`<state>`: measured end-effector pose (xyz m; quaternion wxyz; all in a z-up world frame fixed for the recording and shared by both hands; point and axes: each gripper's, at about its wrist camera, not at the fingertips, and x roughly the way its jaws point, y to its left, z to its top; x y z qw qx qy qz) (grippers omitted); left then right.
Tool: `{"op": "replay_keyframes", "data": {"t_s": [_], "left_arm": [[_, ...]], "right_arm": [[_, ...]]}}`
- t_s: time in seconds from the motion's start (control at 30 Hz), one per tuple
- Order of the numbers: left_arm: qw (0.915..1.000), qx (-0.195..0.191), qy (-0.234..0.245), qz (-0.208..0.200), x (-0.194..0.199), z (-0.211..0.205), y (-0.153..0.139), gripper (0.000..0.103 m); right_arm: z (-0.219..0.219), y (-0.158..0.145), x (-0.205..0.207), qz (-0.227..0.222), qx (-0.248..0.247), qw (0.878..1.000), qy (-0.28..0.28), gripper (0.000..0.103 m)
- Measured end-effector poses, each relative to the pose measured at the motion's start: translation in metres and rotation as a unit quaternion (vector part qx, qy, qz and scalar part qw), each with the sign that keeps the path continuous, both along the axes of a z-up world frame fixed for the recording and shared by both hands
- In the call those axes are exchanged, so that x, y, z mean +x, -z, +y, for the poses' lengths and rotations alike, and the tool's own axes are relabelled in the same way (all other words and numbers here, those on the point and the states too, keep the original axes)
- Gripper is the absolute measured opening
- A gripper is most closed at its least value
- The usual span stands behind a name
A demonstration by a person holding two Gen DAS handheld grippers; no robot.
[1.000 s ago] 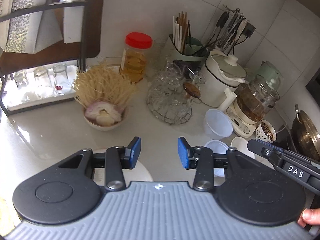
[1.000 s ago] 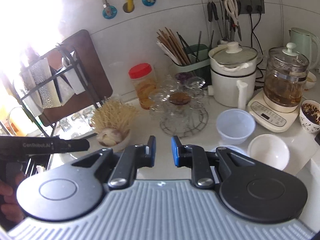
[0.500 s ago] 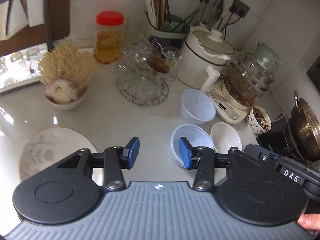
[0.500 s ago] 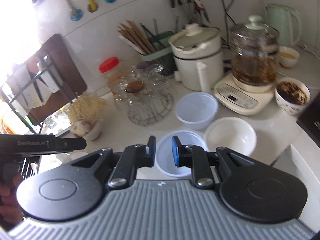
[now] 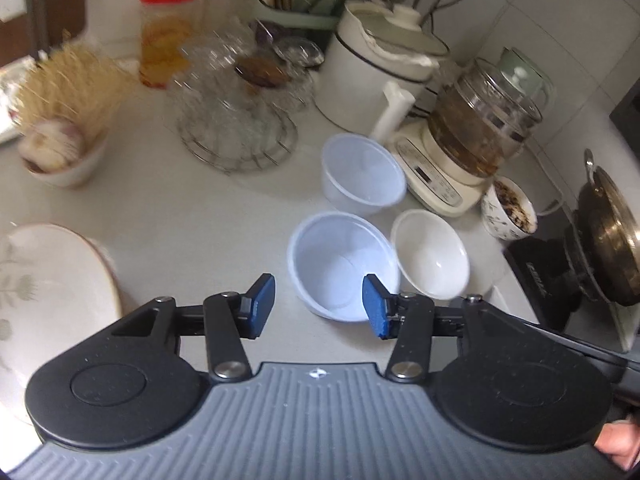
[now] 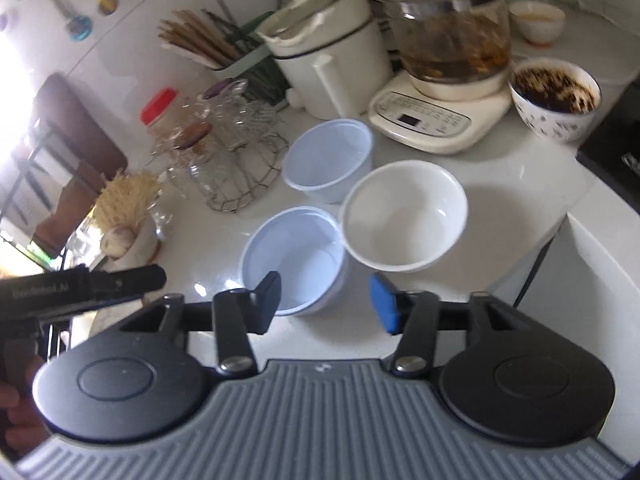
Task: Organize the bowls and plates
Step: 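Move both grippers to a translucent plastic bowl and close on its rim, then lift the plastic bowl with both grippers and carry it toward the kettle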
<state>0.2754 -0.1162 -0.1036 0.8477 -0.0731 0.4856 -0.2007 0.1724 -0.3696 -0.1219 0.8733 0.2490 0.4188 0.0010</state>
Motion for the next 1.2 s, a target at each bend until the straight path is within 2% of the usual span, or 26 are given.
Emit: {"op": "replay_keyframes", "data": {"t_s": [0.27, 0.53, 0.77, 0.83, 1.0, 1.2], "left_arm": [[0.9996, -0.012, 0.001, 0.027, 0.019, -0.017, 0.032, 0.054], [0.9989, -0.014, -0.01, 0.044, 0.038, -0.023, 0.061, 0.054], [0.998, -0.01, -0.029, 0.056, 0.047, -0.023, 0.081, 0.053], [0.9976, -0.011, -0.032, 0.06, 0.049, -0.023, 0.084, 0.048], [0.9967, -0.017, -0.032, 0.072, 0.052, -0.021, 0.092, 0.028], [0.9967, -0.016, -0.037, 0.07, 0.051, -0.018, 0.093, 0.013]], "right_arm": [[-0.018, 0.029, 0.013, 0.031, 0.072, 0.997, 0.029, 0.053], [-0.024, 0.048, 0.026, 0.048, 0.126, 0.991, 0.022, 0.052], [-0.015, 0.069, 0.045, 0.065, 0.145, 0.987, 0.006, 0.039], [-0.012, 0.073, 0.049, 0.069, 0.141, 0.988, 0.003, 0.036], [-0.008, 0.079, 0.055, 0.066, 0.139, 0.988, 0.0, 0.023], [-0.006, 0.079, 0.059, 0.064, 0.133, 0.989, -0.011, 0.018]]}}
